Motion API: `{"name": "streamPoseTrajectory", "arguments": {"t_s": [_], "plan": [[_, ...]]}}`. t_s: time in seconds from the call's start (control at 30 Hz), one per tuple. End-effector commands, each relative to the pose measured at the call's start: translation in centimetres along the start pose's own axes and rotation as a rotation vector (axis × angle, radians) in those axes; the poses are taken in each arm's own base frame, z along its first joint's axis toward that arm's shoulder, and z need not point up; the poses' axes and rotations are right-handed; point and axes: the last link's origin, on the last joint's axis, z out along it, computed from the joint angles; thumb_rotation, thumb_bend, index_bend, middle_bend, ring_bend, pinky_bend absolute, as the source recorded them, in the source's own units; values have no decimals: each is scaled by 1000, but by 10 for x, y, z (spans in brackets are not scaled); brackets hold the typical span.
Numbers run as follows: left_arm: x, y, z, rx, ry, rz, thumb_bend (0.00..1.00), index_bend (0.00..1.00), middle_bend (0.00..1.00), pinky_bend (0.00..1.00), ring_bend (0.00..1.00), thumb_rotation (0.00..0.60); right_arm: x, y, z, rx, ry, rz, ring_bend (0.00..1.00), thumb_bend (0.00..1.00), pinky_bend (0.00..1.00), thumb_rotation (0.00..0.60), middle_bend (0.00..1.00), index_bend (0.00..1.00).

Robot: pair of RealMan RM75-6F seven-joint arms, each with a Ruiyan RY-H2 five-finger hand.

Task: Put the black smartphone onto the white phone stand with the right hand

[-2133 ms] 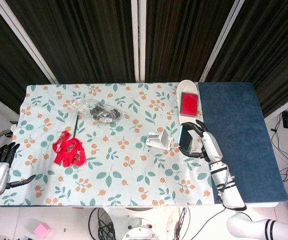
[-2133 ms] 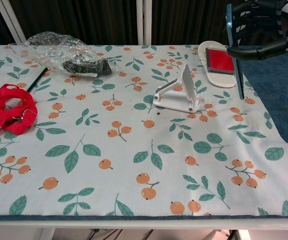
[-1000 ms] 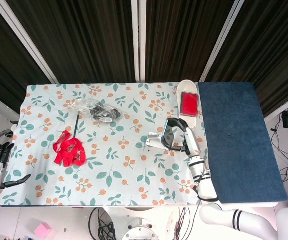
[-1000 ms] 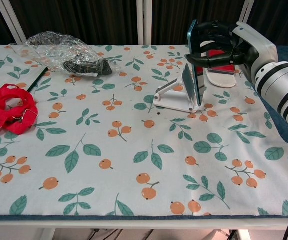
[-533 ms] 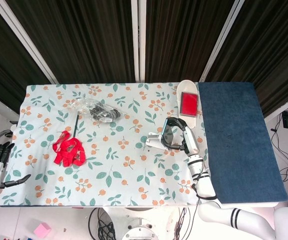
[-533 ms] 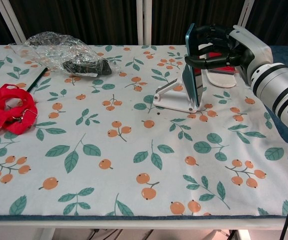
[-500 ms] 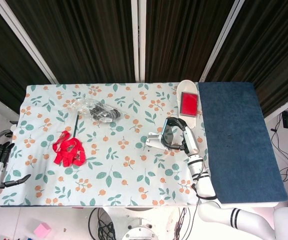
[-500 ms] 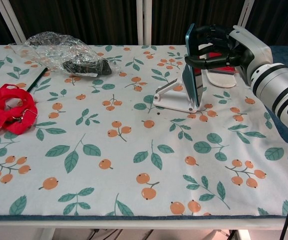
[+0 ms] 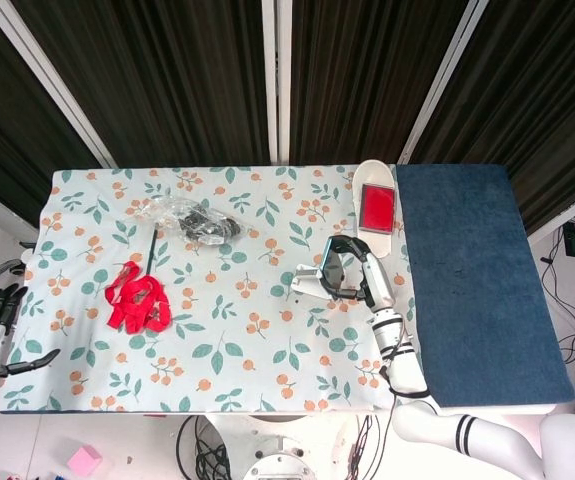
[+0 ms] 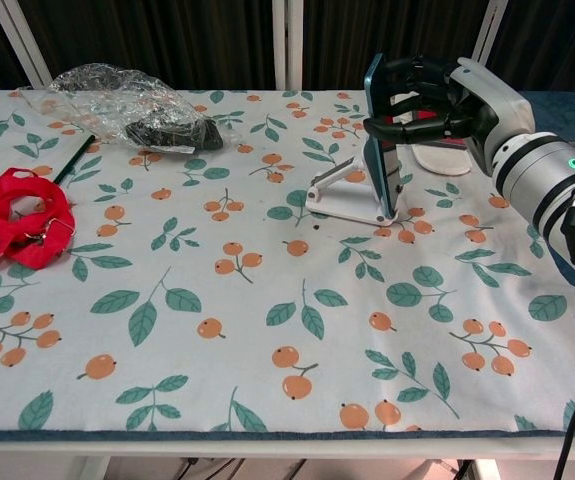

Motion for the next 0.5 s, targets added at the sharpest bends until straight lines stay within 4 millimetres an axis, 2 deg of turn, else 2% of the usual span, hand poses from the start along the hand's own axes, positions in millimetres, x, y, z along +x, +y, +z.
{"name": "streamPoseTrajectory", "arguments": {"t_s": [0.03, 0.37, 0.47, 0.5], "plan": [[0, -1, 0, 1, 0, 1, 20, 49, 46, 173, 49, 263, 0, 1, 0, -2, -1, -1, 464, 327, 69, 600, 366, 695], [2, 0, 2, -3, -1, 6, 20, 49, 46, 173, 48, 265, -1, 3, 0, 0, -16, 0, 444, 325, 70, 600, 351, 668], [3, 0, 3, -3, 4, 7, 21, 50, 46, 173, 48, 273, -2, 3, -1, 7, -28, -6, 405, 284, 71, 600, 335, 589], [3, 0, 3, -1, 4, 7, 21, 49, 46, 174, 48, 277, -2, 3, -1, 9, -34, -4, 377, 260, 73, 600, 319, 534]]}}
